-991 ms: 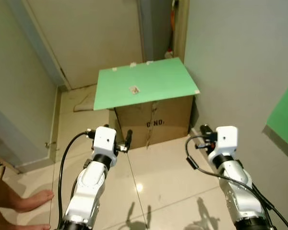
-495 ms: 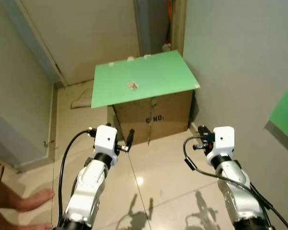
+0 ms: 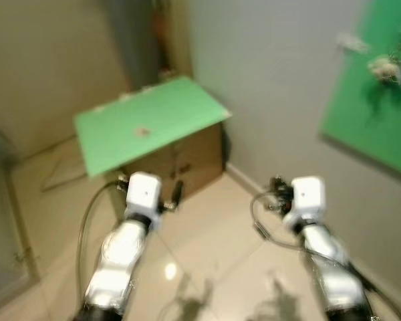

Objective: Hang keys on a hook

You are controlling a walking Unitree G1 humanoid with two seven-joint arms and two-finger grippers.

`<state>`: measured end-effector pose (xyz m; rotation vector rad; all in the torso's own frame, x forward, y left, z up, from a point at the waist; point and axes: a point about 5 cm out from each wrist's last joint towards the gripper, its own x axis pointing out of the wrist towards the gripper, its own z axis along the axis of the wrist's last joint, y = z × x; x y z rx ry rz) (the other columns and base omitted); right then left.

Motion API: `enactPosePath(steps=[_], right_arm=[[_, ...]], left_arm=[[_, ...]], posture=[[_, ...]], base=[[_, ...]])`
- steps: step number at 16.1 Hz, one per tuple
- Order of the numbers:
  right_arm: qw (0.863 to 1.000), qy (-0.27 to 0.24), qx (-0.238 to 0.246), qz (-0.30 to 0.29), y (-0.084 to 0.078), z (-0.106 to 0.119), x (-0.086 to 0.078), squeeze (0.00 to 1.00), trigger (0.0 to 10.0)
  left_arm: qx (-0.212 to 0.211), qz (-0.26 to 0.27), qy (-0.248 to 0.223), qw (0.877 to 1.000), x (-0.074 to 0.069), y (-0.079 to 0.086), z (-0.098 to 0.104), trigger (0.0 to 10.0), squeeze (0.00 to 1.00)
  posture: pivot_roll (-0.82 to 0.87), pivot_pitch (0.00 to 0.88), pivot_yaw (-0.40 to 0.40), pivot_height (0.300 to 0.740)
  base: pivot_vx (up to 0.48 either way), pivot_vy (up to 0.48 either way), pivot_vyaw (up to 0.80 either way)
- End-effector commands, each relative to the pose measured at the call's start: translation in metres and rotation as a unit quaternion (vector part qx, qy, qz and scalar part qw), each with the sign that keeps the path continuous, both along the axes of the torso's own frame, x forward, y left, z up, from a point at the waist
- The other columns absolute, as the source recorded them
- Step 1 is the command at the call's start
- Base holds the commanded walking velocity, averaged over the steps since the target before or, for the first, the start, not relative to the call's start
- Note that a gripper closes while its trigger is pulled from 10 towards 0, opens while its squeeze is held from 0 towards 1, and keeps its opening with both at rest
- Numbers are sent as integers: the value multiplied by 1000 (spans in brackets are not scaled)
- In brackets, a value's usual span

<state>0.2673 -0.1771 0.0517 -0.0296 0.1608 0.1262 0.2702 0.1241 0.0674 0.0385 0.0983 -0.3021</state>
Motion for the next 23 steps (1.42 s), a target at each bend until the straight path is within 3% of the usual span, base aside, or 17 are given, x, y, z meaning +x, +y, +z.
enactPosePath(steps=[1, 6, 13, 15, 23], right_arm=[[1000, -9, 9, 11, 9, 5, 3, 0, 0], [1000, -4, 9, 11, 8, 4, 1, 0, 0], [1000, 7, 7, 16, 13, -1, -1, 0, 0], [1000, -2, 3, 17, 14, 0, -1, 0, 0], [1000, -4, -3, 21, 14, 1, -2, 0, 0]], left_arm=[[9, 9, 1, 1000, 1, 10, 0, 10000, 0], [1, 5, -3, 1000, 4, 10, 2, 10000, 0], [18, 6, 0, 1000, 2, 10, -1, 10000, 0], [24, -5, -2, 1000, 2, 9, -1, 10000, 0], [32, -27, -6, 999, 2, 4, 0, 10000, 0]], posture=[[-239, 0, 139, 740], [-243, 1, 140, 740], [-241, 0, 141, 740], [-244, 0, 140, 740], [-247, 0, 139, 740]], base=[[0, 480, -744], [0, 277, -741], [0, 0, -747], [0, 0, 0], [452, 0, 0]])
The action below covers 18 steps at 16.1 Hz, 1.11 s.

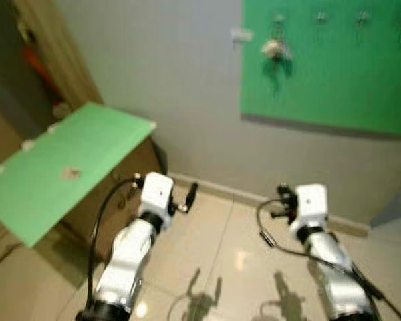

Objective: Hang keys on a hook

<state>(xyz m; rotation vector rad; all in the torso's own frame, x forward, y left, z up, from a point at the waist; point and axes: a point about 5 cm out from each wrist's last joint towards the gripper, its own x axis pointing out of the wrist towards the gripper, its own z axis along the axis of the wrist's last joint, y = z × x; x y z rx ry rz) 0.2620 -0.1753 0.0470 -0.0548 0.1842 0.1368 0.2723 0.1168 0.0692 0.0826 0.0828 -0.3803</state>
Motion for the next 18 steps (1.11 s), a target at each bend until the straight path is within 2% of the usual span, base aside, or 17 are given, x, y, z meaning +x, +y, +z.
enactPosePath(steps=[1, 3, 11, 14, 16, 18], right_arm=[[1000, -16, 11, 17, 14, 6, 4, 0, 0], [999, -16, 31, 21, 20, 6, 5, 0, 0], [1000, -16, 22, 11, 17, 5, 3, 0, 0], [1000, -17, 15, 6, 14, 7, 5, 0, 0], [1000, -22, 15, 5, 14, 10, 7, 0, 0], [1000, -24, 13, 7, 14, 10, 9, 0, 0]], left_arm=[[14, 3, 2, 1000, 1, 9, -1, 10000, 0], [24, -19, -1, 1000, 2, 5, 2, 10000, 0], [32, -60, 1, 998, 0, -4, 0, 10000, 0], [13, -48, -5, 999, 2, -2, 5, 10000, 0], [19, -45, -7, 999, 3, -1, 5, 10000, 0], [24, -40, -8, 999, 3, 0, 4, 10000, 0]], posture=[[-239, 0, 136, 740], [-239, 0, 139, 740], [-251, 3, 148, 740], [-253, 3, 147, 740], [-251, 4, 146, 740], [-249, 4, 144, 740]], base=[[472, 0, 0], [472, 0, -387], [479, 0, -716], [0, 0, 0], [0, 0, 0], [131, -409, 0]])
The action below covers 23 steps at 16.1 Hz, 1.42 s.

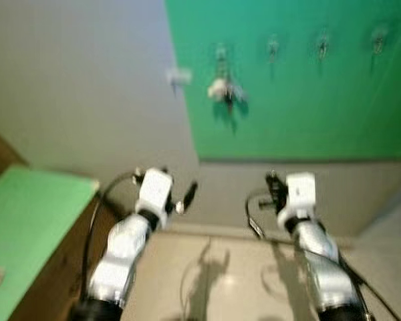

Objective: Hang keys on a hook

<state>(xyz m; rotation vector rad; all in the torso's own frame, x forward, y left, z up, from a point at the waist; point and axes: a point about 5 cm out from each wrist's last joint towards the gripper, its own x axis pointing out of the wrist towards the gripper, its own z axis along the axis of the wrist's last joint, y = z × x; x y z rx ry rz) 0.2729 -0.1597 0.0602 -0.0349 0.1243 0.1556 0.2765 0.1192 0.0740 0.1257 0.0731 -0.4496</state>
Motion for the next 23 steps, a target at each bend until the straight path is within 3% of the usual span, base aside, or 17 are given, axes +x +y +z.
enactPosePath(steps=[1, 7, 11, 14, 16, 23], right_arm=[[1000, 4, 1, -2, -2, -2, -2, 0, 0], [1000, -19, -1, 12, 4, 11, 8, 0, 0], [999, -37, 7, 12, 7, 31, 32, 0, 0], [995, -87, 4, 38, 20, 66, 57, 0, 0], [994, -100, 12, 34, 21, 78, 66, 0, 0], [988, -125, 43, 78, 37, 117, 81, 0, 0]], left_arm=[[4, -3, 1, 1000, -1, -2, -1, 10000, 0], [4, 21, 5, 1000, 0, 4, -3, 10000, 0], [3, 26, 5, 1000, 1, 5, -4, 10000, 0], [3, 22, 4, 1000, 1, 3, -4, 10000, 0], [4, 21, 2, 1000, 1, 2, -4, 10000, 0], [-2, 24, -1, 1000, 0, 0, -2, 10000, 0]], posture=[[-248, 4, 143, 740], [-245, 5, 143, 740], [-243, 0, 146, 740], [-237, 0, 147, 740], [-227, 0, 139, 740], [-221, 7, 128, 740]], base=[[270, -394, 0], [273, -285, 0], [0, 0, 0], [0, 0, 0], [0, 0, 0], [0, 0, 0]])
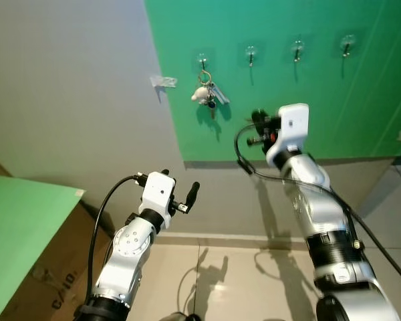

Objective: Hang keys on a hook

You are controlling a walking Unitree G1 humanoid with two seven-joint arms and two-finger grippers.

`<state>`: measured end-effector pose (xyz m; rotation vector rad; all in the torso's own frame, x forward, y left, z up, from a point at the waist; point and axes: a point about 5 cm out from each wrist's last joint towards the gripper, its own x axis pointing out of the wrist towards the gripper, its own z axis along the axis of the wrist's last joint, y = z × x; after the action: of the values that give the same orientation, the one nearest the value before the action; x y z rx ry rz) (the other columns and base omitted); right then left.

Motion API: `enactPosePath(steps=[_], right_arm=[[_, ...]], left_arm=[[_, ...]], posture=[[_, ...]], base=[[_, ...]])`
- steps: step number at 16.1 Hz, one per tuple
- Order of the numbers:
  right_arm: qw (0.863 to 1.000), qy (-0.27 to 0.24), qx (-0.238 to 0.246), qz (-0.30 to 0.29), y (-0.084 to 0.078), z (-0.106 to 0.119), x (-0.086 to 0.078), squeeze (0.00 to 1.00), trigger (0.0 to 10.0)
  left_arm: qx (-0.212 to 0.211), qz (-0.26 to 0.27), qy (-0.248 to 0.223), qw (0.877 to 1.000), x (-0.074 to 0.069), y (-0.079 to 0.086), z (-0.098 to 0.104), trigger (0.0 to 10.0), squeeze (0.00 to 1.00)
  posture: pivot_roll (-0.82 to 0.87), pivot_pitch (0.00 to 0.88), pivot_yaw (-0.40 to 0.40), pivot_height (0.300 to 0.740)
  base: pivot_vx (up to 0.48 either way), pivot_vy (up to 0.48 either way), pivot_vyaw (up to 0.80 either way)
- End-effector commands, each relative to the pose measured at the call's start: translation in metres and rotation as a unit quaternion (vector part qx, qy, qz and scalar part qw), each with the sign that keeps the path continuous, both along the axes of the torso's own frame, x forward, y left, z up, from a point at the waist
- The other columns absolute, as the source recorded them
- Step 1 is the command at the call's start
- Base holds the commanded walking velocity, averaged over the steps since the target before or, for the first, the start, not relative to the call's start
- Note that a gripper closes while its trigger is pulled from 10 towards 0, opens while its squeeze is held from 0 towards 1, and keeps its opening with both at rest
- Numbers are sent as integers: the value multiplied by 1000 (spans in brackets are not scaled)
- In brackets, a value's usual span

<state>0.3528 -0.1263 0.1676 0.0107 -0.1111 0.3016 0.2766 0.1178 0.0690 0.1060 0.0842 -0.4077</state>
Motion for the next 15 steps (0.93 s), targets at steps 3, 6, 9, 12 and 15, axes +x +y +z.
enactPosePath(steps=[3, 6, 9, 12, 15], right_arm=[[1000, -6, 8, 8, 9, 21, 14, 0, 0], [1000, -19, -9, 1, 5, 33, 26, 0, 0], [999, -29, -20, 1, 7, 44, 37, 0, 0], [999, -37, -26, 4, 11, 51, 43, 0, 0], [999, -45, -31, -3, 11, 55, 46, 0, 0]], left_arm=[[5, 2, -8, 1000, 0, -1, 3, 10000, 0], [4, 7, -13, 1000, 2, -3, 4, 10000, 0], [4, 13, -14, 1000, 2, -2, 4, 10000, 0], [5, 17, -15, 1000, 2, -1, 4, 10000, 0], [6, 20, -15, 1000, 1, 0, 4, 10000, 0]], posture=[[-216, 1, 117, 740], [-204, 0, 100, 740], [-191, 0, 89, 740], [-182, 0, 85, 740], [-178, 0, 84, 740]], base=[[0, 0, 0], [0, 0, 0], [0, 0, 0], [0, 0, 0], [0, 0, 0]])
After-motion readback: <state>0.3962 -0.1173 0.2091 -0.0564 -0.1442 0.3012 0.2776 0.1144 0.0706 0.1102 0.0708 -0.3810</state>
